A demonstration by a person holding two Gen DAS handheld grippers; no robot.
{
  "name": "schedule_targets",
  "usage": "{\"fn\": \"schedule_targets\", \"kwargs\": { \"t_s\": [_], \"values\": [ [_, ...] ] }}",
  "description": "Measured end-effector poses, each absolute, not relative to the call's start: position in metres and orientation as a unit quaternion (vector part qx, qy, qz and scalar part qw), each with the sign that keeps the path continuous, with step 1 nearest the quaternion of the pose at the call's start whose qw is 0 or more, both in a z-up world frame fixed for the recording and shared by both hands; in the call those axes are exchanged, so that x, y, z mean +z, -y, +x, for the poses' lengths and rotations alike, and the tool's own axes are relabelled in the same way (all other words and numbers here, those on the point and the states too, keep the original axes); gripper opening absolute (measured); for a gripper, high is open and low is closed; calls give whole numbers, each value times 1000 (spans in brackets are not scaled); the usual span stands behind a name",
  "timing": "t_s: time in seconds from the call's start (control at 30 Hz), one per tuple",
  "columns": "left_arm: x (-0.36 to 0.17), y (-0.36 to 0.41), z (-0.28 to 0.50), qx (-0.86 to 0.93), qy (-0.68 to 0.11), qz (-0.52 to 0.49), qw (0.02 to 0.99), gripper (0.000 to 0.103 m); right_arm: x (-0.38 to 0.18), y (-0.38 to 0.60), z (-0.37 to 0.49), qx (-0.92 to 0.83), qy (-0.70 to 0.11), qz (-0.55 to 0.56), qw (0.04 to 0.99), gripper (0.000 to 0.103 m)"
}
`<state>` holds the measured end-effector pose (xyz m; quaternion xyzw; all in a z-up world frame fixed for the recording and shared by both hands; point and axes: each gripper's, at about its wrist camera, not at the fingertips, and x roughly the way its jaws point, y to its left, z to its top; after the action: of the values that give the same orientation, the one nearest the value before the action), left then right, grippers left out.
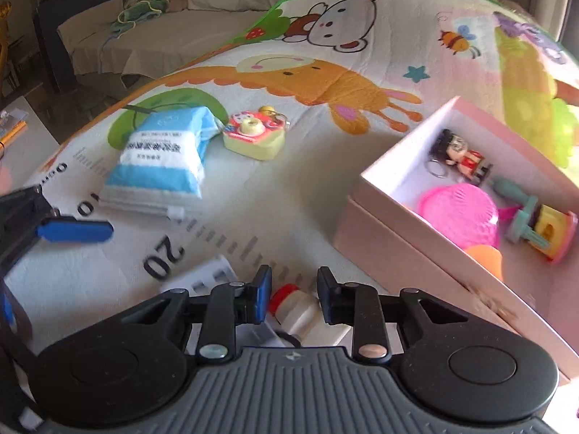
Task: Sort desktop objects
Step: 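Grasp the white red-capped bottle with the right gripper, then grasp the white battery charger with the left gripper while the right gripper holds the bottle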
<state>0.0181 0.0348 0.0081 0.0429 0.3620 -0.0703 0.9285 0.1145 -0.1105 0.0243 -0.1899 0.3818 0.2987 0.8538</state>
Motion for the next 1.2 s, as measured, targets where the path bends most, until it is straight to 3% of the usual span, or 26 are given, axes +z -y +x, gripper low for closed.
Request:
{"fn": "schedule_targets", "kwargs": {
  "t_s": [0.23, 0.4, 0.5, 0.73, 0.87, 1.2],
  "values": [
    [6, -4, 29, -121, -357, 59, 924, 103, 53, 219, 95, 198, -341, -77, 916, 30],
    [4, 11, 46, -98, -346, 106, 927, 103, 50, 257, 70, 168, -328, -33, 929, 55],
    [3, 12, 57, -89, -348, 102, 928, 103, 40, 265, 63, 166, -345, -12, 924, 63],
    [3, 9, 54, -59, -342, 95, 933, 103, 25, 246, 63, 196, -361, -28, 911, 63],
    [5, 5, 50, -38, -335, 97, 936, 103, 24, 227, 80, 205, -362, -38, 909, 72],
    [3, 1, 62, -74, -359, 62, 928, 103, 17, 202, 103, 212, -359, -65, 907, 68]
  ]
}}
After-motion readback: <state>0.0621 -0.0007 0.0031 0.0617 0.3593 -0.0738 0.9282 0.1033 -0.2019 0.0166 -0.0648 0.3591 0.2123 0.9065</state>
